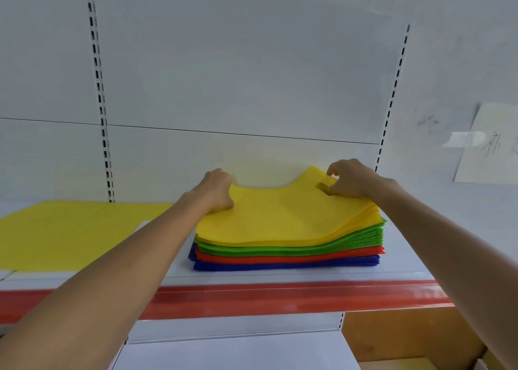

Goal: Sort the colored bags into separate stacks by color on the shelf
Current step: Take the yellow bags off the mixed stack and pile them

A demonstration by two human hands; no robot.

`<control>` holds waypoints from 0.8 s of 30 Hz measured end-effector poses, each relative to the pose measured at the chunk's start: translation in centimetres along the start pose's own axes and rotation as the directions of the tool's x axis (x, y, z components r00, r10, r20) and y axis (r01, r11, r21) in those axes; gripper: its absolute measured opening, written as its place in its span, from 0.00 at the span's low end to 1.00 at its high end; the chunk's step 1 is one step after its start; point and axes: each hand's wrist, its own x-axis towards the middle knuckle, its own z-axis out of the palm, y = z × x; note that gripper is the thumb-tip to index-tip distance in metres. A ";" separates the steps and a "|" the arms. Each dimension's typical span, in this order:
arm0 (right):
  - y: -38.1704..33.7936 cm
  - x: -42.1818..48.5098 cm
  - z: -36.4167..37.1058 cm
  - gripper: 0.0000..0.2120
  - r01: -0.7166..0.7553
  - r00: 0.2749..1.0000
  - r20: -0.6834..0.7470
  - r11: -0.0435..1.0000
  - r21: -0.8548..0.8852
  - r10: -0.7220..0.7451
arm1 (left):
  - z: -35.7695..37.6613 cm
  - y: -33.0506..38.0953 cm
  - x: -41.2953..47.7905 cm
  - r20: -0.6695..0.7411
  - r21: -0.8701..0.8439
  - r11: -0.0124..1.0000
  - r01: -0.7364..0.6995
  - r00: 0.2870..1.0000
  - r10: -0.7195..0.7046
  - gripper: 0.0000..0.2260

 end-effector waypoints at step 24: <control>-4.8 0.0 -0.2 0.24 -0.049 0.996 0.083 0.983 0.176 0.035 | -1.5 -5.8 -0.7 -0.071 -0.254 0.966 0.045 0.995 -0.065 0.22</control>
